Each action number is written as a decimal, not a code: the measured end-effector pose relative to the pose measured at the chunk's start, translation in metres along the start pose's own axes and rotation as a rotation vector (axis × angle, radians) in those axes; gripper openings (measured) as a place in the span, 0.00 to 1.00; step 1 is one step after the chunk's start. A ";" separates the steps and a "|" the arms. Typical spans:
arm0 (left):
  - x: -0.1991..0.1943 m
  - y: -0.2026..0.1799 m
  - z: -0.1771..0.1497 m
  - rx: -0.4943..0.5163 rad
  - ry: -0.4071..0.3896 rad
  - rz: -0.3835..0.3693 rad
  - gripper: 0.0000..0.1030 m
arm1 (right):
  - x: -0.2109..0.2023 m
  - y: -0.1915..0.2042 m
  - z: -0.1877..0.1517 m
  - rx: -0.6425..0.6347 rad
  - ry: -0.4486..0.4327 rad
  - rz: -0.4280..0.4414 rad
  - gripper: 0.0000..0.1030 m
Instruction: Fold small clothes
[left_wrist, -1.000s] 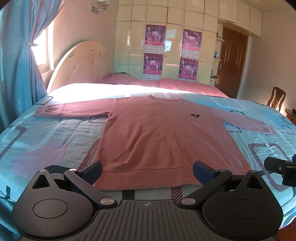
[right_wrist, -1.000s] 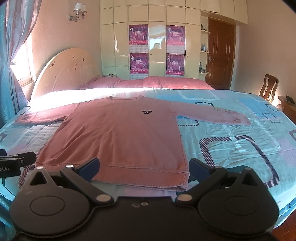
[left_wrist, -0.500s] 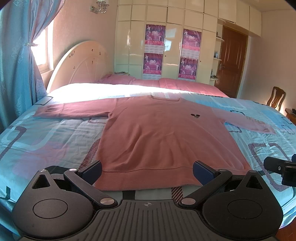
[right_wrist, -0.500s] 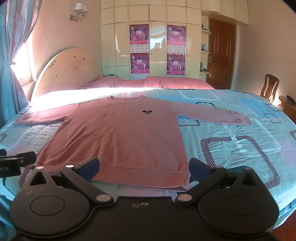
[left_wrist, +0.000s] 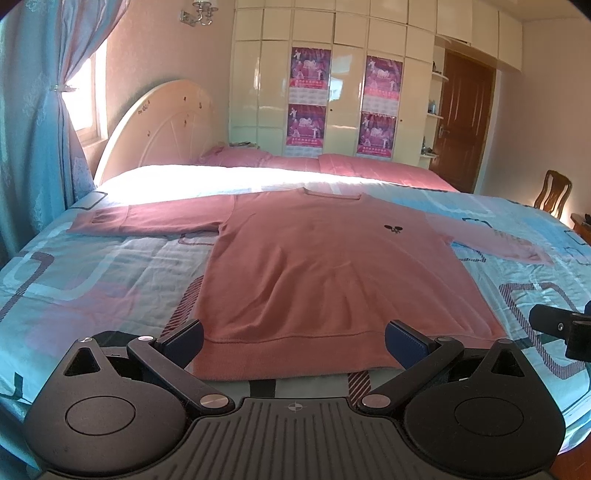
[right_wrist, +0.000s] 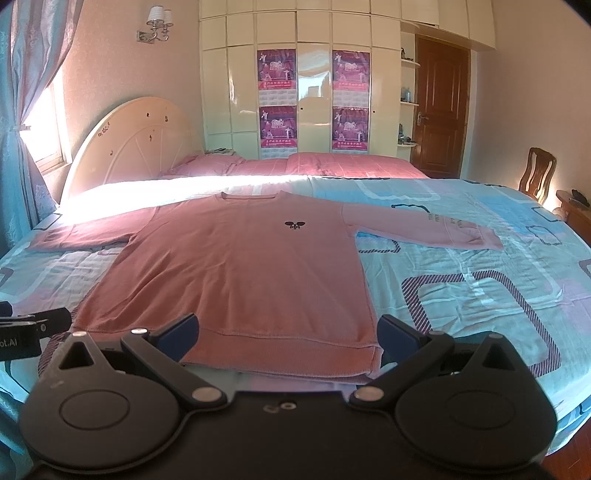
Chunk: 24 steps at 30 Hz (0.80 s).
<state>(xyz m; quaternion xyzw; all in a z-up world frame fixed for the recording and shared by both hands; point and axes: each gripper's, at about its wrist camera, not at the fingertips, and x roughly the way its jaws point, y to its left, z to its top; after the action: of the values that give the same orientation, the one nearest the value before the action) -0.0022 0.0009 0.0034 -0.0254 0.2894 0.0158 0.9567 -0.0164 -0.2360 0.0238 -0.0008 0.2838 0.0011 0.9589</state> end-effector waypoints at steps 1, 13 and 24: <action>0.001 0.000 0.000 0.000 0.001 -0.003 1.00 | 0.000 0.001 0.001 0.000 -0.003 -0.003 0.99; 0.016 -0.001 0.018 -0.026 -0.027 -0.046 1.00 | 0.013 -0.014 0.019 0.037 -0.048 -0.076 0.99; 0.053 -0.023 0.041 -0.027 -0.026 -0.060 1.00 | 0.050 -0.044 0.038 0.105 -0.083 -0.097 1.00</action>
<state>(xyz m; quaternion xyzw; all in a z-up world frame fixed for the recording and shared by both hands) 0.0656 -0.0190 0.0092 -0.0466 0.2758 -0.0088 0.9601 0.0462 -0.2799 0.0289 0.0360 0.2430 -0.0602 0.9675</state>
